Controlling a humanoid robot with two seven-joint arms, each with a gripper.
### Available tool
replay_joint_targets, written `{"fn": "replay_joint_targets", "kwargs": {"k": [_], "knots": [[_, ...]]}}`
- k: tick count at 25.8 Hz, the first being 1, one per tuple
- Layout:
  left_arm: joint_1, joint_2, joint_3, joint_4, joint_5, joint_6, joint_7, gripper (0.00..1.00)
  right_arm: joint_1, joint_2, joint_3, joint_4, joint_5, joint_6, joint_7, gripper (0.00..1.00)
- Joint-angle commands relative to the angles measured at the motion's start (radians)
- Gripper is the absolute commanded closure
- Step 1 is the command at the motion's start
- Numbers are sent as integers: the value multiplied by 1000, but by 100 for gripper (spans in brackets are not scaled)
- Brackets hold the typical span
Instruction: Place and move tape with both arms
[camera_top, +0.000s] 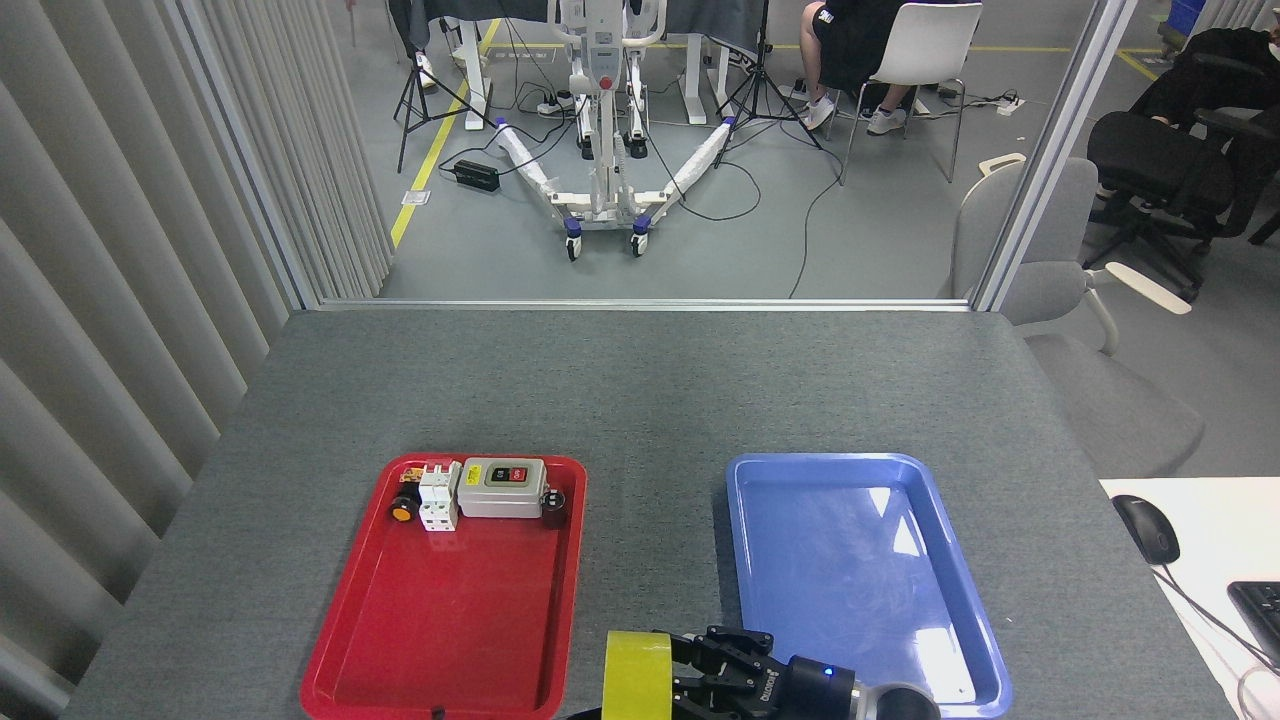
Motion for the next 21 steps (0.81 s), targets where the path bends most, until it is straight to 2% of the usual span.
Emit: {"fn": "replay_joint_targets", "kwargs": {"k": [1,5,21], "knots": [[0,0,6,-2,45,-45,-145,100,-6,8,20,3,1,3,2,46],[0,0,6,-2,47,-45,-153,100,-6,29,31,3,1,3,2,50],[0,0,11,-1,53,-47,-162,100,-3,31,38,-14,-4,3,0,63]]}}
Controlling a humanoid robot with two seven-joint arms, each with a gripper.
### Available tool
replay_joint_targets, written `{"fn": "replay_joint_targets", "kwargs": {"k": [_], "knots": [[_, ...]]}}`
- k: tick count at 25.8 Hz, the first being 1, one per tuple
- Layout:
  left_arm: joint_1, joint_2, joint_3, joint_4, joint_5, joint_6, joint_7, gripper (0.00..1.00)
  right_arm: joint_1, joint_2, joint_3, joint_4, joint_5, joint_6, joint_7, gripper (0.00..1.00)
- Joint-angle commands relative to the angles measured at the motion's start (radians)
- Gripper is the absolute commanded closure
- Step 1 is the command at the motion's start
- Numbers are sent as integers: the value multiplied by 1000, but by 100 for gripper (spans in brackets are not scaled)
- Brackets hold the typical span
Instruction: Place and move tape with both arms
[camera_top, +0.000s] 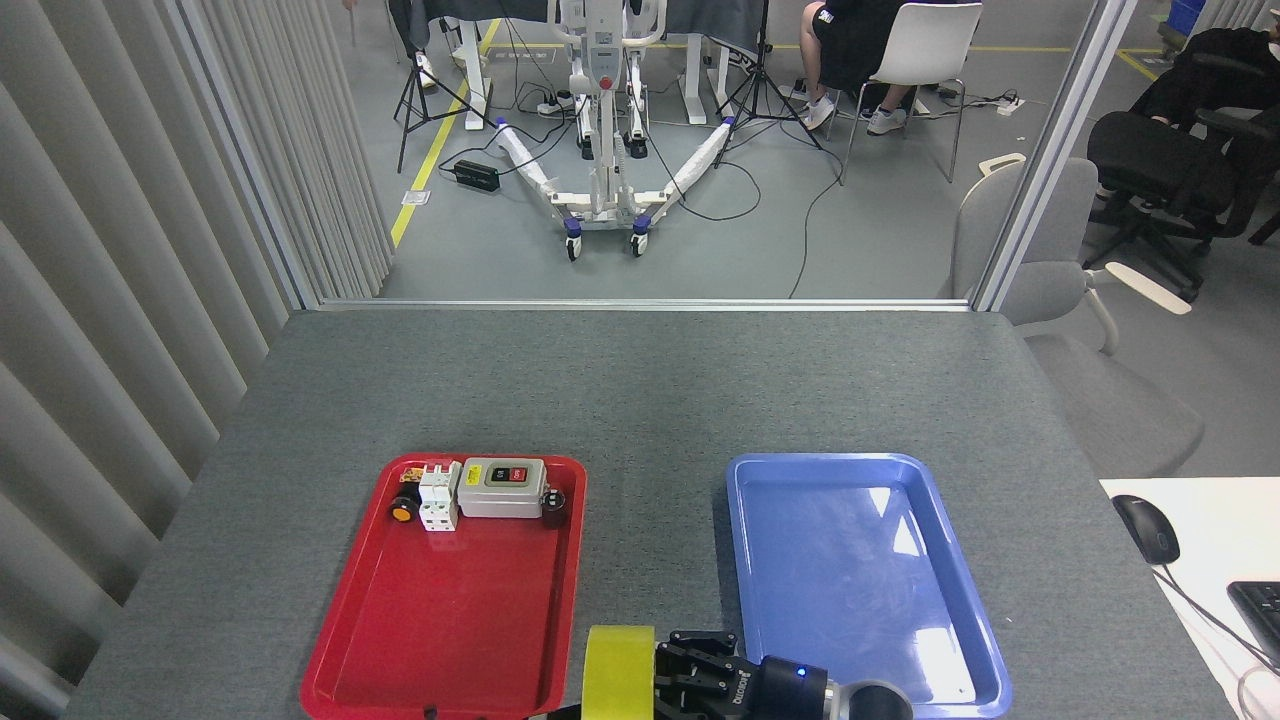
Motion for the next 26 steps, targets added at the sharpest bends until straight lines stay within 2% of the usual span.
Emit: {"fn": "replay_joint_targets", "kwargs": {"k": [1,11,12,13,14,15,16,26], "knots": [[0,0,2,1,0,-68,-131,100,1,0,0,-2,0,3,-9,64],[0,0,6,4,0,-102,-129,100,3,1,-2,-3,-6,3,-10,66],[0,0,7,9,-1,-116,-129,92,3,1,-2,-3,-6,3,-10,67],[0,0,7,12,0,-134,-129,76,3,1,-2,-3,-6,3,-10,67],[0,0,10,13,0,-154,-129,31,5,1,-2,-2,-6,3,-10,67],[-1,0,13,18,3,-169,-128,3,5,1,-2,-2,-6,3,-10,67],[-1,-2,15,23,8,-182,-126,0,5,1,-2,-2,-6,3,-10,67],[0,0,26,29,10,-219,-120,0,8,1,-2,-2,-8,3,-10,67]]}}
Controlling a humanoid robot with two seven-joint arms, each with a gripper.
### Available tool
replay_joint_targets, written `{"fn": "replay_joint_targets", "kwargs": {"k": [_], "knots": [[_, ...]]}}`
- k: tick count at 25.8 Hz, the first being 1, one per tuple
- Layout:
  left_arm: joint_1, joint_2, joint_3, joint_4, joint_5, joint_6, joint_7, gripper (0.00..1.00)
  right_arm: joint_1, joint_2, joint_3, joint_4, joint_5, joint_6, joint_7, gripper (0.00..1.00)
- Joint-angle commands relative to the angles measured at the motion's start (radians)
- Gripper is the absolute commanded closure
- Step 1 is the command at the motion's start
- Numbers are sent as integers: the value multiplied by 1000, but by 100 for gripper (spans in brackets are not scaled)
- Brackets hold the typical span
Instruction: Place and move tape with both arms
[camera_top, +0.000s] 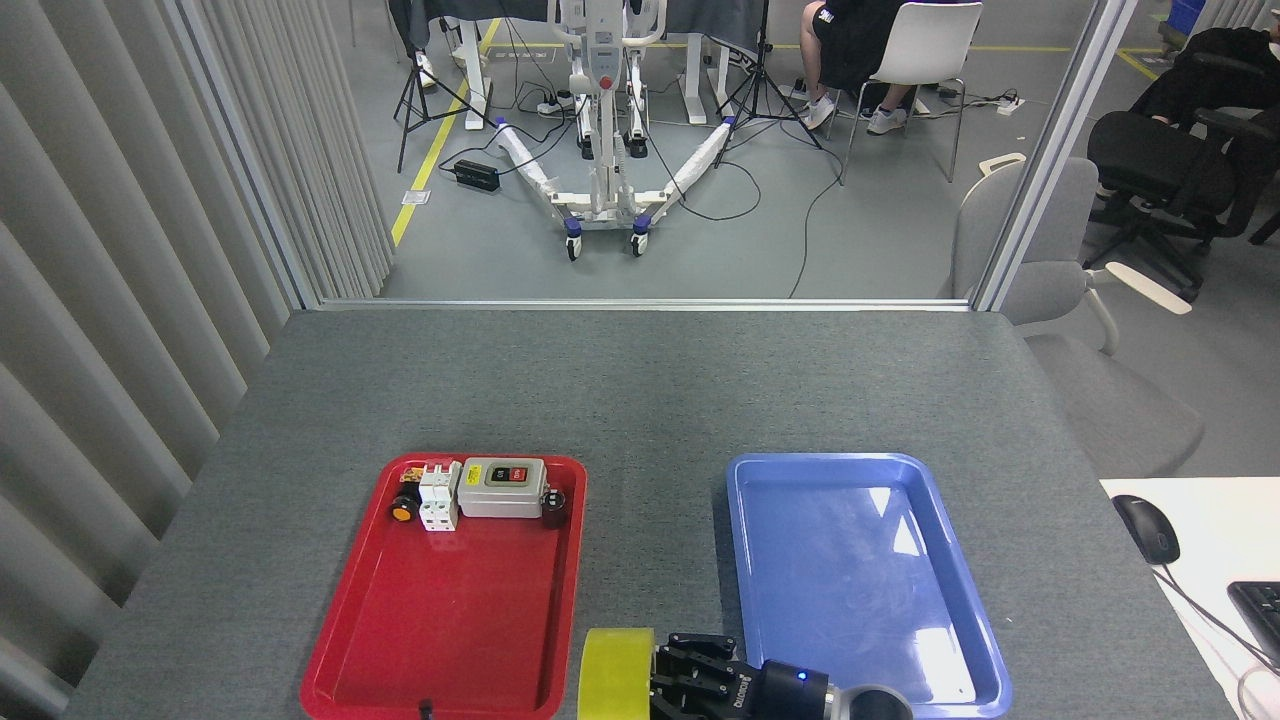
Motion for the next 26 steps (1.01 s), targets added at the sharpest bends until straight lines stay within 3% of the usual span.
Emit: {"fn": "replay_joint_targets", "kwargs": {"k": [1,9,18,23,26], "knots": [[0,-1,6,8,-2,-60,-65,0,3,0,-1,0,-1,2,1,67],[-2,-5,72,54,-40,-63,85,0,6,-8,-3,0,-6,2,-3,67],[-2,-4,123,12,-260,-61,444,0,38,-11,-7,-14,-18,2,-6,67],[-2,-4,141,-59,-582,17,785,0,101,-59,-62,-77,-86,2,-8,67],[0,-4,135,-120,-909,60,1075,0,129,-74,-153,-94,-155,2,-8,68]]}}
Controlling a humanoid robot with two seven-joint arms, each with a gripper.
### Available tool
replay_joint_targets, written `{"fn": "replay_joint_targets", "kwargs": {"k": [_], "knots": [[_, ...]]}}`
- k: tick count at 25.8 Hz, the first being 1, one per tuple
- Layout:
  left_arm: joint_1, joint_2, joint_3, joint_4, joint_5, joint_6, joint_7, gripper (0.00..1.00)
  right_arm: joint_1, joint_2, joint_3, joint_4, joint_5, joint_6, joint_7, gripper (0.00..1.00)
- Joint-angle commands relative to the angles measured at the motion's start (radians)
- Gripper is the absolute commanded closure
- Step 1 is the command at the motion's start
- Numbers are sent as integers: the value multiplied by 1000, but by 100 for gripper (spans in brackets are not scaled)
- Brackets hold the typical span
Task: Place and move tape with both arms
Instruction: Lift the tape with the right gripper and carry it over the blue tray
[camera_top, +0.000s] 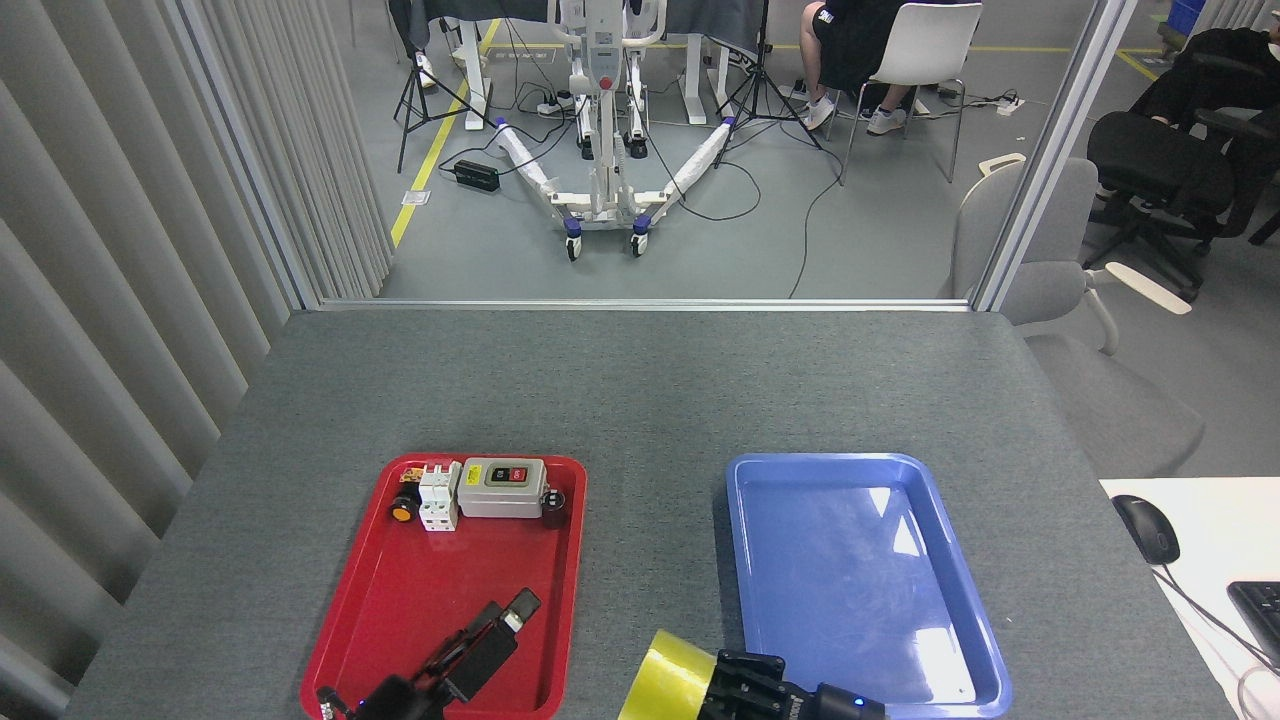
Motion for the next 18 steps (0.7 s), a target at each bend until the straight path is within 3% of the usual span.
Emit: {"fn": "replay_joint_targets", "kwargs": {"k": [1,4,7,10,13,16,18], "knots": [[3,2,-5,-74,-384,56,332,0,35,-24,-109,-20,-73,0,1,68],[12,2,-16,-114,-630,158,479,0,53,-58,-198,-20,-115,0,-2,70],[17,5,-87,-117,-855,334,590,0,87,-61,-280,-23,-173,0,-3,71],[18,5,-152,-106,-1121,527,613,0,94,-80,-346,-23,-184,0,-6,72],[15,6,-194,-84,-1158,601,588,0,82,-124,-372,-23,-182,0,-8,74],[15,6,-205,-84,-1156,589,541,0,29,-222,-362,-25,-179,0,-9,76],[17,6,-215,-86,-1151,586,513,0,-1,-270,-354,-23,-174,170,-9,77]]}}
